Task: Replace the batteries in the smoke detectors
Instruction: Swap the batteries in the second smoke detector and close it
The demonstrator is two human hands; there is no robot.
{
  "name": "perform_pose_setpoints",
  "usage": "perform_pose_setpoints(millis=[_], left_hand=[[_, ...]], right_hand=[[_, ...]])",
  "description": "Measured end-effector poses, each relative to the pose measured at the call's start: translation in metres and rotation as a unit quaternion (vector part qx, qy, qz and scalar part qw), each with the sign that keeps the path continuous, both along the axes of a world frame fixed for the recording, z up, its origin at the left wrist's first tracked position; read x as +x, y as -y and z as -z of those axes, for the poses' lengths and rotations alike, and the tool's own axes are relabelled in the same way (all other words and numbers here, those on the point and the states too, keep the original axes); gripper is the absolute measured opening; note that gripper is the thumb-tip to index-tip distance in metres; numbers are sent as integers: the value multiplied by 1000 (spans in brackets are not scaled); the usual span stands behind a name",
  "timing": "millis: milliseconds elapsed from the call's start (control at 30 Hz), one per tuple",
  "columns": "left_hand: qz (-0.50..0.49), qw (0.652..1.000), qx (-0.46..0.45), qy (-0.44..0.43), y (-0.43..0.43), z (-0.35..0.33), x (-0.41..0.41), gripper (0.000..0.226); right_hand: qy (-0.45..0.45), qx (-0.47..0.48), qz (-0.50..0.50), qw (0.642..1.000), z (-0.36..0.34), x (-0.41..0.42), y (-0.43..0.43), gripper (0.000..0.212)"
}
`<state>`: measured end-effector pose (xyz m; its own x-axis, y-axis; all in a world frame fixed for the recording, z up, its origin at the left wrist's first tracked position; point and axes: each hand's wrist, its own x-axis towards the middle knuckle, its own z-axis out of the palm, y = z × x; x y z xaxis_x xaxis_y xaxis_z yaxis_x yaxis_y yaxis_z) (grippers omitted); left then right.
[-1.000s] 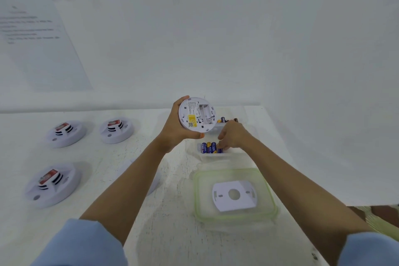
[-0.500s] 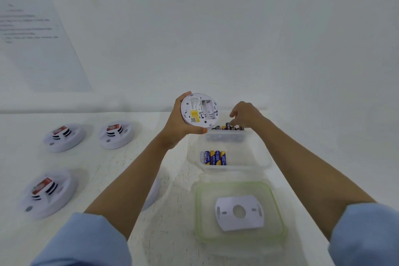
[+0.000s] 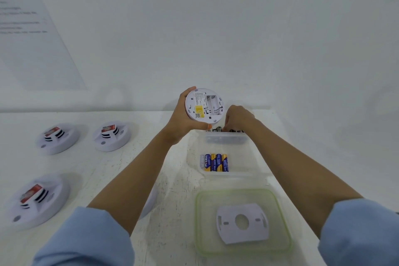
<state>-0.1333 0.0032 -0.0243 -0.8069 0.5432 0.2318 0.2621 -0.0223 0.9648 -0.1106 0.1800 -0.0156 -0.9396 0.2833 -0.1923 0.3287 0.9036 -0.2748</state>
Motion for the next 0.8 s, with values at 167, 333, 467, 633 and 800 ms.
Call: perform_pose_setpoints(millis=[167, 333, 467, 633, 800], left_hand=[[2, 1000, 5, 3, 4, 2, 1, 101], [4, 1000, 6, 5, 6, 4, 3, 101], [1, 1000, 4, 0, 6, 2, 4, 101], [-4, 1000, 6, -1, 10, 1, 6, 102], [-3, 1000, 14, 4, 14, -1, 10, 101]], right_hand=[[30, -18, -31, 999, -3, 0, -3, 31], [52, -29, -73, 996, -7, 4, -8, 33], [34, -74, -79, 994, -4, 6, -11, 37], [-47, -247, -52, 967, -11, 15, -12, 41], [-242, -421, 22, 874, -39, 31, -13, 36]])
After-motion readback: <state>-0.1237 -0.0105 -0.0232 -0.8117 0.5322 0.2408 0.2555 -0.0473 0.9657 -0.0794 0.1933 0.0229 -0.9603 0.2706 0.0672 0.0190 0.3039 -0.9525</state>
